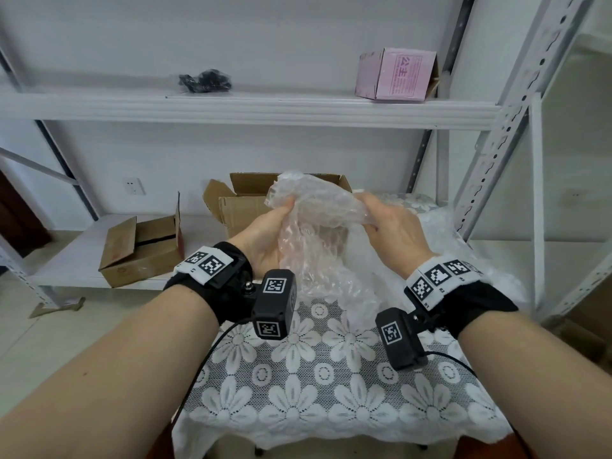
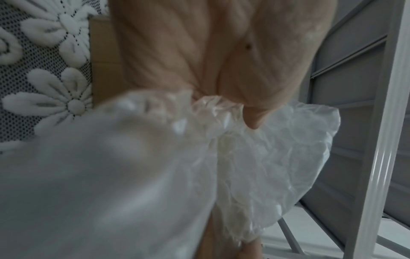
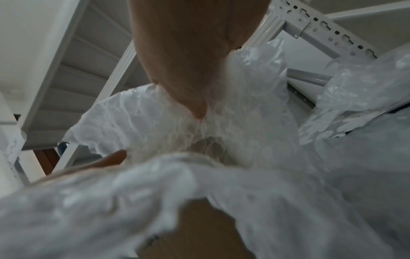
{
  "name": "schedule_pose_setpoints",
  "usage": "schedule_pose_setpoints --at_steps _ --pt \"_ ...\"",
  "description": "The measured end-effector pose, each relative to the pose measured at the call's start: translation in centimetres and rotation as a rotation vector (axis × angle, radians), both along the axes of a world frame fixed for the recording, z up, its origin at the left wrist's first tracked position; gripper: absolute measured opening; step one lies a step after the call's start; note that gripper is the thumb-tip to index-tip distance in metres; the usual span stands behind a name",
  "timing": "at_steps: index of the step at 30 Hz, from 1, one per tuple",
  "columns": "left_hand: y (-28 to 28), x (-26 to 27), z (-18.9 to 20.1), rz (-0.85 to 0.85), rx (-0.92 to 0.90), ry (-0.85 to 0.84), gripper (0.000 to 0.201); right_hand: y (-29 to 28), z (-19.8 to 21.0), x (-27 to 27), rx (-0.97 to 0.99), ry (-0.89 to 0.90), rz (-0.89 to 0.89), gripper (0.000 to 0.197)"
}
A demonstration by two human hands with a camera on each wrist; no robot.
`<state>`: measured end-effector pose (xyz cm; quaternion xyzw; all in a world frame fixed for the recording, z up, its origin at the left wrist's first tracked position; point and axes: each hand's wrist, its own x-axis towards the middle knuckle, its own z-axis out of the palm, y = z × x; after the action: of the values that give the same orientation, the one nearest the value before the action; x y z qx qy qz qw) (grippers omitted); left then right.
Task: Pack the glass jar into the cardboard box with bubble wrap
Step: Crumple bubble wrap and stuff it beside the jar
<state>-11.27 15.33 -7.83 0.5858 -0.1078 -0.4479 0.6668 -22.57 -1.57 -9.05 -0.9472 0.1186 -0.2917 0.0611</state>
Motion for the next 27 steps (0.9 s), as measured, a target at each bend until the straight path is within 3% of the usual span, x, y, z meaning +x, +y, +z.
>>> schedule_pose_setpoints --at_steps 5,9,12,15,18,21,23,25,27 --pt "-0.1 -0.3 -0.1 0.073 -0.099 0.124 0.051 0.5 -1.0 -0.8 0.0 0.042 0.063 0.054" --pt "-0.2 -0.1 0.2 0.172 -0.119 0.166 0.047 0.1 -0.8 -1.0 0.193 0.184 0.136 0.054" --pt "-0.2 -0.3 0.7 0.136 -0.123 0.163 0.047 0.3 -0.5 -1.1 0.354 0.122 0.229 0.06" --pt "0.2 -1.0 1.4 0.09 -0.208 0.17 0.042 0.7 -0.7 -0.9 0.26 0.009 0.294 0.063" --pt "0.9 -1.6 1.6 -0.014 -0.288 0.132 0.036 1.0 -1.0 -0.8 0.209 0.038 0.284 0.073" --pt "1.5 -3.0 2.0 -0.112 -0.318 0.202 0.035 1.4 -1.6 -0.6 -0.066 -0.026 0.25 0.061" --pt "0.9 -2.7 1.9 -0.088 -0.191 0.094 0.045 1.6 -2.1 -0.5 -0.148 0.047 0.228 0.067" --pt "0.5 -2.2 1.6 -0.075 -0.045 -0.043 0.07 2.0 -2.7 -0.3 -0.156 0.122 0.238 0.065" --pt "0.5 -1.6 1.4 -0.048 0.007 -0.08 0.065 2.3 -2.5 -0.4 -0.065 0.126 0.283 0.055"
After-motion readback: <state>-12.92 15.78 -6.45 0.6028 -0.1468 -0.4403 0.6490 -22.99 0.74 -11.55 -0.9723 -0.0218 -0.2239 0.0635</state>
